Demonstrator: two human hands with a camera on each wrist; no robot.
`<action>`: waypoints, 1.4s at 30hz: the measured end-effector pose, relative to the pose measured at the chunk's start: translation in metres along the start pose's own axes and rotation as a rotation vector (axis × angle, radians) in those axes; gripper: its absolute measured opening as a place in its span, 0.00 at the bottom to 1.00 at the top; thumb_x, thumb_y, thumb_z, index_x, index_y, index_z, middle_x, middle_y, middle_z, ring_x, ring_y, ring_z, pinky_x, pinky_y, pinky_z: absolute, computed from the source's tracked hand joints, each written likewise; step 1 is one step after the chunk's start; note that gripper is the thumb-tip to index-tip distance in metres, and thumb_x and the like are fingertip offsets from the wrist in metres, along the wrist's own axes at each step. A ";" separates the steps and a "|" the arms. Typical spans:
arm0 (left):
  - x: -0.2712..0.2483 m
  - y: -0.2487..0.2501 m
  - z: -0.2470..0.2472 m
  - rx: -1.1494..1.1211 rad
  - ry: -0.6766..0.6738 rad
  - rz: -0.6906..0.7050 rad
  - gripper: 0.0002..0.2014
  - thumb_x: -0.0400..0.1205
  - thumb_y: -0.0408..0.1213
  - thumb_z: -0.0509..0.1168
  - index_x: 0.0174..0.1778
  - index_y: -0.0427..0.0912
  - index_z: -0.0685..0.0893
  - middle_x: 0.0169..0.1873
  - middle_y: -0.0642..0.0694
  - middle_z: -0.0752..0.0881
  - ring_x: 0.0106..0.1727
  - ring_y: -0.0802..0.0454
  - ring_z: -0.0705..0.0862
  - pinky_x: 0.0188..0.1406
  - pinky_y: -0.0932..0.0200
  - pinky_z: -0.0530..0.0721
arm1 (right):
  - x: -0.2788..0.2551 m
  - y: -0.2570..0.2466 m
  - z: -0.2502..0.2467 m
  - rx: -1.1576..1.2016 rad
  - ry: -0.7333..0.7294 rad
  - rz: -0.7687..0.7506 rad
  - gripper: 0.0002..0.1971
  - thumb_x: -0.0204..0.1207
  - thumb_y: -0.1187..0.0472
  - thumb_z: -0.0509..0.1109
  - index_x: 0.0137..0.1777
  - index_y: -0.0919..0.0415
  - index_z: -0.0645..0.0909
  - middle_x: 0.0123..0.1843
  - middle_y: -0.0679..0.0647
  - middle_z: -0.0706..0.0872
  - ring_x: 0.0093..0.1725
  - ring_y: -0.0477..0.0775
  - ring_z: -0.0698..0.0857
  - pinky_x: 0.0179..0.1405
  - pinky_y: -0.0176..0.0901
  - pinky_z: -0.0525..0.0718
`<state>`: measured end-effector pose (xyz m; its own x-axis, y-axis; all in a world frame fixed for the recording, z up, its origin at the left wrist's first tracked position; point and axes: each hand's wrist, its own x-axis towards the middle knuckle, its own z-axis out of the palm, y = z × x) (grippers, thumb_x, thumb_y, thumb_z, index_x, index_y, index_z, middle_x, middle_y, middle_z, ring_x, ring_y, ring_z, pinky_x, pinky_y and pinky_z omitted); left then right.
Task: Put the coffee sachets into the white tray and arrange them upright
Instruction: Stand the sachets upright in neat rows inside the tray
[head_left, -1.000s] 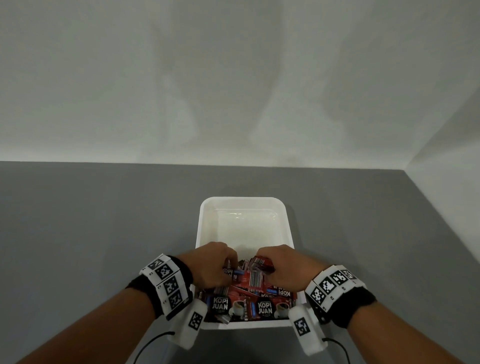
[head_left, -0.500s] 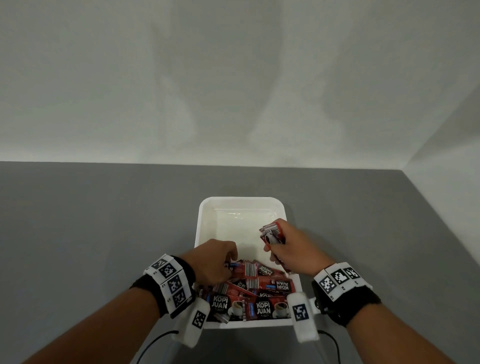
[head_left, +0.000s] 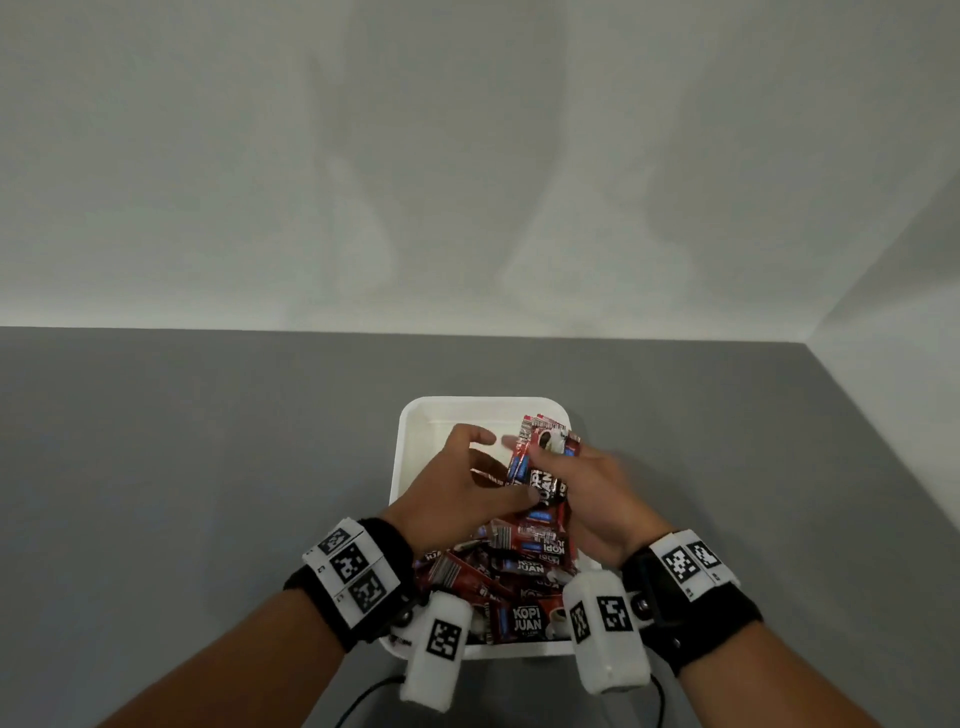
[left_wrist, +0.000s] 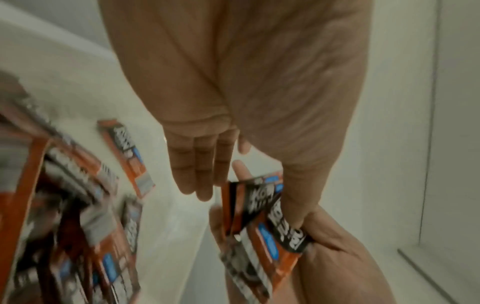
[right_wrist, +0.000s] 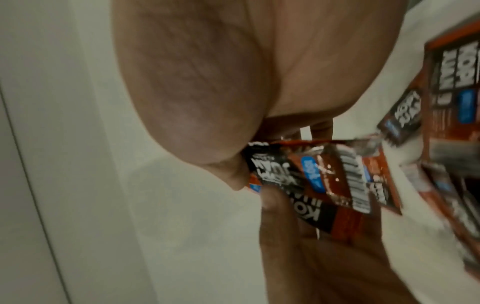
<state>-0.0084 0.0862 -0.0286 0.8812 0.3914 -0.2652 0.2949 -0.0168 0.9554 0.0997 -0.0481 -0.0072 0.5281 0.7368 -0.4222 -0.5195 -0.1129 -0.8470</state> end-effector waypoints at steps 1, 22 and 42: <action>-0.001 0.002 0.004 -0.118 0.008 -0.021 0.32 0.71 0.39 0.83 0.65 0.49 0.72 0.55 0.39 0.88 0.49 0.48 0.91 0.48 0.50 0.91 | -0.001 -0.002 0.004 0.027 -0.016 -0.005 0.13 0.88 0.62 0.64 0.66 0.64 0.86 0.59 0.68 0.91 0.58 0.69 0.91 0.58 0.63 0.88; -0.013 0.031 0.016 -0.787 -0.162 -0.172 0.16 0.77 0.32 0.68 0.60 0.32 0.81 0.44 0.32 0.77 0.41 0.42 0.81 0.38 0.52 0.81 | -0.010 -0.030 0.007 -1.306 -0.268 -0.450 0.73 0.53 0.45 0.91 0.89 0.43 0.40 0.88 0.34 0.49 0.86 0.36 0.49 0.85 0.48 0.67; -0.018 0.031 0.015 -0.710 -0.076 -0.049 0.11 0.85 0.25 0.60 0.57 0.29 0.86 0.47 0.29 0.86 0.45 0.37 0.86 0.48 0.46 0.86 | -0.008 -0.032 0.009 -0.870 -0.166 -0.362 0.58 0.58 0.43 0.89 0.87 0.42 0.59 0.79 0.37 0.69 0.66 0.32 0.81 0.61 0.42 0.87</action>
<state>-0.0093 0.0645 0.0032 0.9040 0.3105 -0.2938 0.0463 0.6120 0.7895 0.1062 -0.0445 0.0266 0.4217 0.9020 -0.0930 0.3735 -0.2662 -0.8886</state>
